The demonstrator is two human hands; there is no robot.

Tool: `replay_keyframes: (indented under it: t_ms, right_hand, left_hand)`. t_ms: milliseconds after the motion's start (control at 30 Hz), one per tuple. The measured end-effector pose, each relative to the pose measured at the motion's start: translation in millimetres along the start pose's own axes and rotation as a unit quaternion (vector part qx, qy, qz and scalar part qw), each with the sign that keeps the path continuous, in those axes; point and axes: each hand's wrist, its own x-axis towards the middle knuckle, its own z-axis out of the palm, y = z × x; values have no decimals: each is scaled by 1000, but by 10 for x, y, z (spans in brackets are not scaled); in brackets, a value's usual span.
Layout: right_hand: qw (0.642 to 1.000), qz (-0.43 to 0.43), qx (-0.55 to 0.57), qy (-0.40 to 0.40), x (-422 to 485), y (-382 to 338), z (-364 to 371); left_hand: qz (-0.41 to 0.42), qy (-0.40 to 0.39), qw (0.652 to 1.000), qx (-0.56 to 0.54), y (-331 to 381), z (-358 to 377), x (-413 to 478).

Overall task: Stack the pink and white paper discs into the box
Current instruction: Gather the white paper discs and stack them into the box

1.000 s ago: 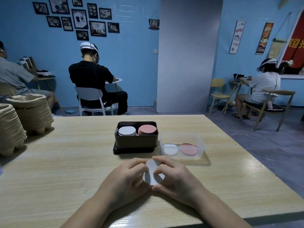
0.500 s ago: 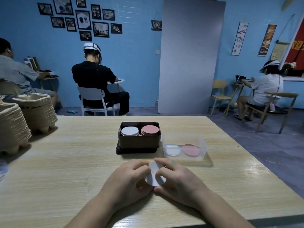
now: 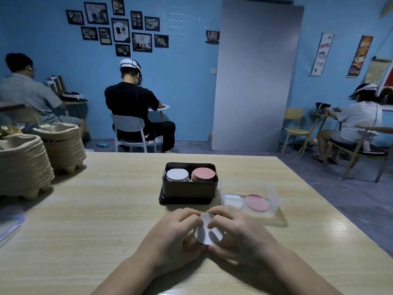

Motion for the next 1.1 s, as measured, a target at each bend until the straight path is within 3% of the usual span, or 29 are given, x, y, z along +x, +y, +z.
replay_keyframes:
  t_ms: [167, 333, 567, 833, 1100]
  right_hand:
    - [1000, 6, 17, 11, 165, 180, -24]
    - [999, 14, 11, 31, 532, 298, -109]
    - [994, 65, 82, 39, 1245, 554, -127]
    - [992, 98, 55, -62, 1847, 629, 112]
    - [986, 120, 21, -113, 1995, 684, 324]
  left_hand:
    - [-17, 22, 1000, -12, -173, -224, 60]
    - [-16, 81, 995, 61, -540, -385, 148]
    - [-44, 52, 995, 79, -892, -449, 79]
    - [-75, 38, 995, 51, -916, -388, 12]
    - [-86, 44, 995, 24, -892, -354, 15]
